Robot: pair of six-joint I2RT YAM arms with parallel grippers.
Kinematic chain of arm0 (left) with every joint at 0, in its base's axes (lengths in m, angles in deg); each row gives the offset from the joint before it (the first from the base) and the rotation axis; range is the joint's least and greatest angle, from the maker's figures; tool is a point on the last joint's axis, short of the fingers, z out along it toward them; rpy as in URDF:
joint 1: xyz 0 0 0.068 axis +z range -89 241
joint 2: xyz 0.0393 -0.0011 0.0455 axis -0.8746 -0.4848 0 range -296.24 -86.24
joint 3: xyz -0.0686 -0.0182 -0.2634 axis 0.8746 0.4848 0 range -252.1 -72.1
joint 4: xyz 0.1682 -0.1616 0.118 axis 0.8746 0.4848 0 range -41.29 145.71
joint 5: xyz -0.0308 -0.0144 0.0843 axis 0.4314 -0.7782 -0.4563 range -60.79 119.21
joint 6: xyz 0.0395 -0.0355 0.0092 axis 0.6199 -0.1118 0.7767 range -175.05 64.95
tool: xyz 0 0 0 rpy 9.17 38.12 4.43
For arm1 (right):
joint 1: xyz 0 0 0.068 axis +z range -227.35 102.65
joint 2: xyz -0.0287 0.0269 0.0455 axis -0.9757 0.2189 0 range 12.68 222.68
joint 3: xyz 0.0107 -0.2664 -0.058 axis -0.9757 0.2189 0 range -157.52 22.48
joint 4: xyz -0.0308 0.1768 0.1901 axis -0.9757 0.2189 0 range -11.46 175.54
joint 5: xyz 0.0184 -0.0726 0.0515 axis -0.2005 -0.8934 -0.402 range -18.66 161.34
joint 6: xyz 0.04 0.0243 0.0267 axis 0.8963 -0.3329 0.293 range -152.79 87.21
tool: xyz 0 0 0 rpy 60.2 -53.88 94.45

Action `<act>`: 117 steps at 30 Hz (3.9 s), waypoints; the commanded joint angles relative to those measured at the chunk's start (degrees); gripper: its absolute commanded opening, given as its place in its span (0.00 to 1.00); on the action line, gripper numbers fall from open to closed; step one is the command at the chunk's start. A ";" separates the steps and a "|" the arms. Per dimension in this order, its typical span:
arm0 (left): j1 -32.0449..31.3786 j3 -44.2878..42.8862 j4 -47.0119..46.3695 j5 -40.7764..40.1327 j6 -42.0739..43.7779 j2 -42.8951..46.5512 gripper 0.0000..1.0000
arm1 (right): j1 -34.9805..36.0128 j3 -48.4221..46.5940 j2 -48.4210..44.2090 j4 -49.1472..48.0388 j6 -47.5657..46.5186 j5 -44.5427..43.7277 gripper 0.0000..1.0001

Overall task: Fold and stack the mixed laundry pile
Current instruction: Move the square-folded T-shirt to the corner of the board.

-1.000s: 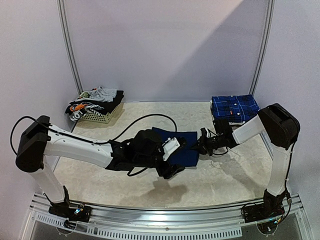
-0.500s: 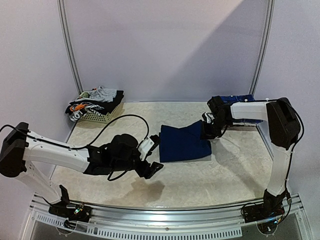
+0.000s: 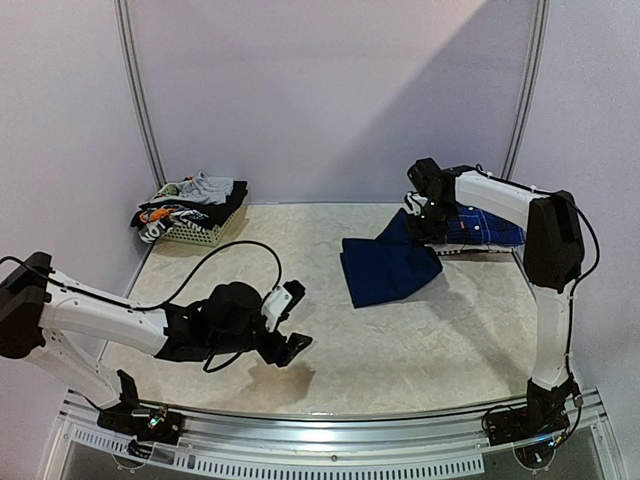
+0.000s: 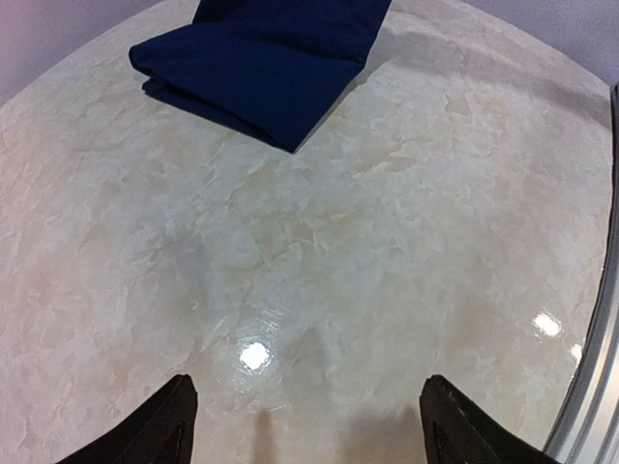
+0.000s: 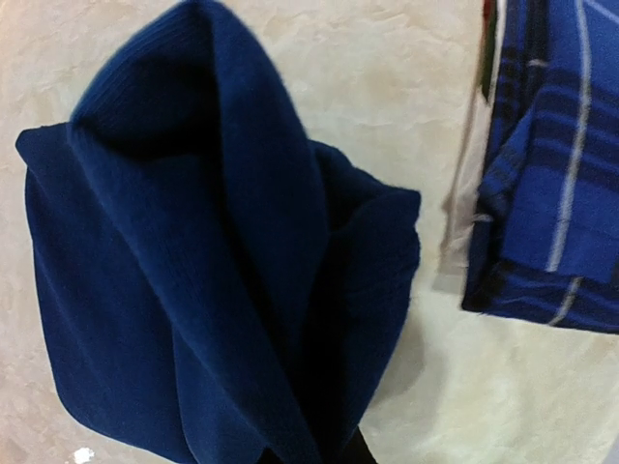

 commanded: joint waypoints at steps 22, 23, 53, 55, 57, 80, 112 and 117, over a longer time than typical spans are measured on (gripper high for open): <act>1.07 4.68 -9.42 -0.46 -2.86 -8.06 0.80 | -2.68 -23.60 1.56 12.03 -6.29 -18.82 0.00; 1.07 4.69 -9.76 -0.36 -2.94 -8.34 0.80 | -2.84 -23.83 1.29 12.14 -6.44 -18.94 0.00; 1.24 7.07 -11.53 0.46 -3.48 -7.92 0.80 | -14.23 -31.90 1.33 13.25 -10.01 -16.28 0.00; 1.19 7.07 -11.48 0.46 -3.48 -7.91 0.80 | -15.46 -31.77 1.66 12.90 -10.20 -15.41 0.00; 1.24 7.05 -11.41 0.56 -3.48 -7.91 0.80 | -16.99 -31.48 2.14 12.11 -10.10 -13.72 0.00; 1.24 5.10 -10.95 2.06 -3.62 -10.03 0.80 | -26.95 -30.05 10.72 2.12 -2.30 -10.79 0.00; 1.24 6.16 -12.66 2.74 -4.61 -9.70 0.79 | -30.43 -25.22 6.76 3.64 14.24 -8.05 0.82; 1.24 5.60 -12.87 3.29 -4.68 -9.93 0.79 | -28.00 -23.30 3.34 3.05 12.80 -9.08 0.98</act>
